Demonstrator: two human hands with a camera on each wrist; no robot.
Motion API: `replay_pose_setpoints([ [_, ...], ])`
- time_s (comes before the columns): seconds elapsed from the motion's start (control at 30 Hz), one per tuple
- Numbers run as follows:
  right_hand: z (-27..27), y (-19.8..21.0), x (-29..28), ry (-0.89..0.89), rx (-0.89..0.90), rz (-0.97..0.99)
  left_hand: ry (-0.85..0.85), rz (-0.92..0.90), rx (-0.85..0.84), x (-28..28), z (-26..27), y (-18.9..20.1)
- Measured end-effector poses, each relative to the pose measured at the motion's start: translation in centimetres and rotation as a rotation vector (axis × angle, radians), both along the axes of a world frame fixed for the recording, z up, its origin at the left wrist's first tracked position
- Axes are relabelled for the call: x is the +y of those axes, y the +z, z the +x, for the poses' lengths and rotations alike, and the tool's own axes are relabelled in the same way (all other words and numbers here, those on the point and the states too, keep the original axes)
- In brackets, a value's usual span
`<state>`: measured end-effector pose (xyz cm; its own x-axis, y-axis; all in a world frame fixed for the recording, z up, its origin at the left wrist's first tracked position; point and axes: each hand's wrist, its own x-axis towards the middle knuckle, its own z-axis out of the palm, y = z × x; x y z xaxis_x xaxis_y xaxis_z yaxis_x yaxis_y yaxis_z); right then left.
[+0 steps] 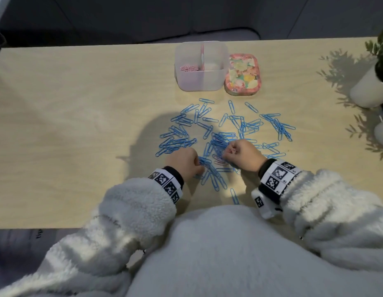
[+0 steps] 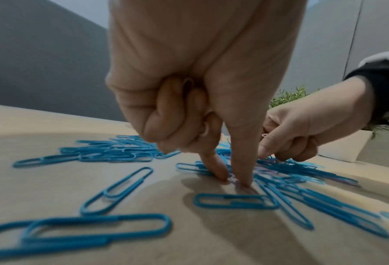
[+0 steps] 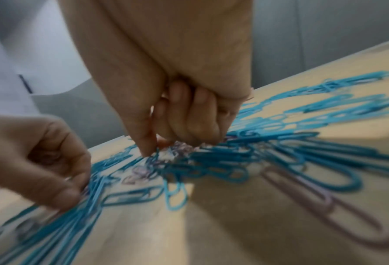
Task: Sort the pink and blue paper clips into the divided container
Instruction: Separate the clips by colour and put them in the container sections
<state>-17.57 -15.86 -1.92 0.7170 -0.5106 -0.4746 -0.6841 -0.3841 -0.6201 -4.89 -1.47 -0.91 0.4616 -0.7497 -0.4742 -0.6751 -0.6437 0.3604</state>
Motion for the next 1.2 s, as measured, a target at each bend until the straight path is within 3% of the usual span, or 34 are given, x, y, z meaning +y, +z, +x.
replay_pose_setpoints([
  [0.13, -0.5, 0.8, -1.0, -0.045, -0.011, -0.226, 0.004, -0.001, 0.011, 0.2, 0.5, 0.1],
  [0.27, -0.4, 1.4, 1.1, 0.195, 0.0, -0.315, -0.041, 0.04, 0.053, 0.5, 1.0, -0.1],
  [0.4, 0.0, 0.9, 1.9, 0.271, 0.067, -0.409, -0.047, 0.046, 0.167, 0.1, 2.6, 1.0],
  [0.57, -0.1, 0.2, 1.6, 0.372, 0.1, -0.52, 0.008, -0.071, 0.05, -2.9, 6.6, 4.5],
  [0.7, -0.2, 0.5, 0.6, 0.217, -0.027, -0.369, 0.066, -0.178, -0.071, -7.0, 9.6, 6.9],
  [0.83, 0.7, 1.5, -1.3, 0.024, -0.212, 0.09, 0.085, -0.234, -0.184, -11.4, 11.8, 8.0],
  [0.93, 1.8, 3.1, -3.1, -0.103, -0.243, 0.304, 0.13, -0.273, -0.23, -14.1, 13.1, 8.2],
  [1.2, 8.5, 7.0, -9.5, -0.039, -0.331, 0.019, 0.16, -0.281, -0.178, -17.4, 15.0, 6.8],
])
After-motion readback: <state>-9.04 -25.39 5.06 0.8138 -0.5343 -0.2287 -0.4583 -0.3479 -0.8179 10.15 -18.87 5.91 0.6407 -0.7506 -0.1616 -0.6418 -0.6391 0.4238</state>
